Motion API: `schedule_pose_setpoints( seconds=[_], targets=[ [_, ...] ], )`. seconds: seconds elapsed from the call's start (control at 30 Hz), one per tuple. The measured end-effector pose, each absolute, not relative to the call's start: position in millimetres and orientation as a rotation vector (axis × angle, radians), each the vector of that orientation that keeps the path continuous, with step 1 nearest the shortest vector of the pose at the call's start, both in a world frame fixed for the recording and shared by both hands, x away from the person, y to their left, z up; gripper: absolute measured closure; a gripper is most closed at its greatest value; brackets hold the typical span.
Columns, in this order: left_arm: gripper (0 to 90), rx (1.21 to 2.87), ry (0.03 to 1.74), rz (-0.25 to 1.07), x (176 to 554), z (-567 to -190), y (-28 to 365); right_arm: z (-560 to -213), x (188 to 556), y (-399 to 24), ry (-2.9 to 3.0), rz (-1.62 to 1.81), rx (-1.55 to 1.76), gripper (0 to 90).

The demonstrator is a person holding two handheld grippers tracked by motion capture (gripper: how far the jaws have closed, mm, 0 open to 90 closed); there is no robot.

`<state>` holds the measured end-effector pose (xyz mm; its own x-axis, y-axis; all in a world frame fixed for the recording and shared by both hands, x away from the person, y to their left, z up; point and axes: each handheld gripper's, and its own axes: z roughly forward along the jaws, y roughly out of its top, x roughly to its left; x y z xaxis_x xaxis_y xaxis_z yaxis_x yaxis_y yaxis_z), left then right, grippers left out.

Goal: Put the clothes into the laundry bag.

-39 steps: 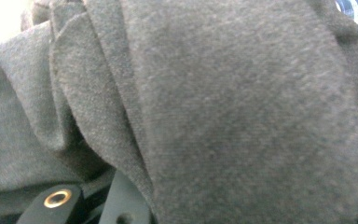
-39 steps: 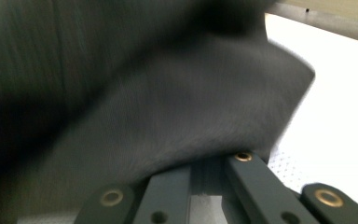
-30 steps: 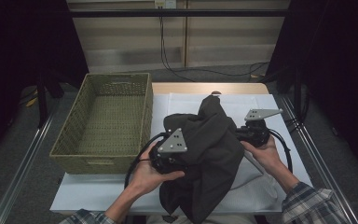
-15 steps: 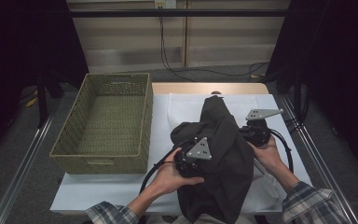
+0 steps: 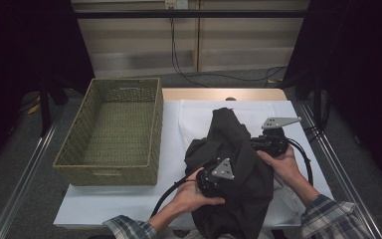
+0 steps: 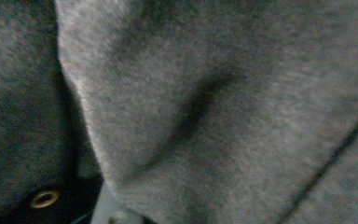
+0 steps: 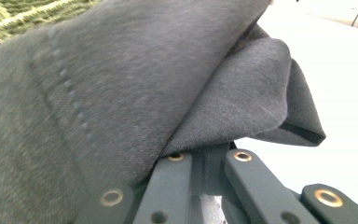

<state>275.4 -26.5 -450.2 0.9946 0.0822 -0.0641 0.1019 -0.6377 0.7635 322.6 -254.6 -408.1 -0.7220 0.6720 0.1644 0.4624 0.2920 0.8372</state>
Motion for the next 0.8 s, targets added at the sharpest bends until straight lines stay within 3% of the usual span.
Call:
schedule_pose_setpoints(
  seconds=[0.1,0.13,0.23,0.27,0.6,0.8],
  targets=[
    [44.4,2.249,0.147,-0.074,274.9,-446.1,-22.3,-410.1,323.8,-255.6,2.336,1.401,1.058,90.0],
    [36.4,2.232,0.160,-0.086,274.4,-441.1,-18.1,-410.4,324.0,-255.9,2.334,1.397,1.064,90.0],
    [29.8,2.219,0.187,-0.093,273.5,-435.8,-12.8,-410.8,324.4,-256.0,2.333,1.392,1.066,90.0],
    [23.9,2.206,0.199,-0.096,272.7,-430.6,-6.4,-410.9,324.4,-256.0,2.331,1.388,1.068,90.0],
    [13.8,2.037,0.253,-0.003,269.1,-395.7,23.0,-411.8,326.0,-256.0,2.328,1.377,1.074,90.0],
    [11.8,2.009,0.276,0.066,286.3,-384.0,11.6,-411.1,325.2,-254.3,2.330,1.390,1.057,90.0]
  ],
)
